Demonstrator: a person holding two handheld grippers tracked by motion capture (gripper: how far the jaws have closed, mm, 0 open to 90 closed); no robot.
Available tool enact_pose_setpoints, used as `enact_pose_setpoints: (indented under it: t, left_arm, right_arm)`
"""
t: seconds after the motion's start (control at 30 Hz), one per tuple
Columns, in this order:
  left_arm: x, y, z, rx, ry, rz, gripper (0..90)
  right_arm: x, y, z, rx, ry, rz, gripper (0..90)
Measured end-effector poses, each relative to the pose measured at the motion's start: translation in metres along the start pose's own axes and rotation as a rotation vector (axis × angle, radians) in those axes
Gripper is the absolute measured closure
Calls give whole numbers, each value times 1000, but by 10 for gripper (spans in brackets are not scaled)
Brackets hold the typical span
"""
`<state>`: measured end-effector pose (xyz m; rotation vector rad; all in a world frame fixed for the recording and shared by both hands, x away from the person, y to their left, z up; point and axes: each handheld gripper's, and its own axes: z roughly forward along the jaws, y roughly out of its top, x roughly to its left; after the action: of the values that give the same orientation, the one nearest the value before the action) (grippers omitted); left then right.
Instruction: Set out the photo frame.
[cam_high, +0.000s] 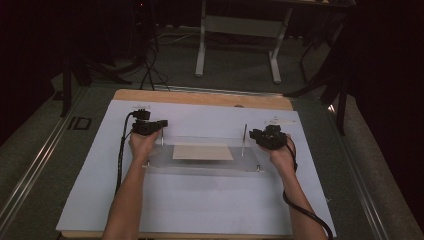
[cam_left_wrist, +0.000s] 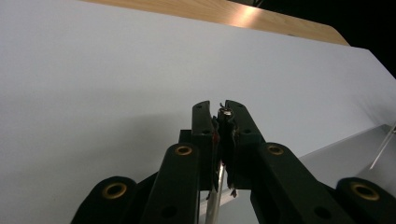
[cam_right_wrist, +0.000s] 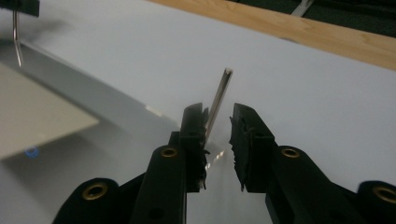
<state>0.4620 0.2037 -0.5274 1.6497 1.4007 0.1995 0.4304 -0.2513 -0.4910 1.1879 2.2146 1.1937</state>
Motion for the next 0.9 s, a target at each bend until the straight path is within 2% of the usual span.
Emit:
enact_pose_setpoints:
  t: [0.13, 0.23, 0.5, 0.67, 0.7, 0.9]
  left_arm:
    - [0, 0, 0, 1, -2, -3, 838]
    - [1, 0, 1, 2, -4, -7, 837]
    - [1, 1, 1, 8, -7, -18, 836]
    - [2, 1, 1, 9, -10, -21, 835]
    - [2, 1, 1, 9, -11, -23, 835]
    - [2, 2, 2, 16, -13, -30, 834]
  right_arm:
    - [1, -8, -4, -4, 10, -7, 736]
    - [2, -22, -10, 0, 24, -26, 707]
    - [6, -38, -16, 6, 24, -71, 666]
    - [6, -46, -19, 10, 15, -139, 642]
    - [7, -48, -19, -3, 17, -161, 642]
    - [7, -51, -21, -4, 40, -187, 630]
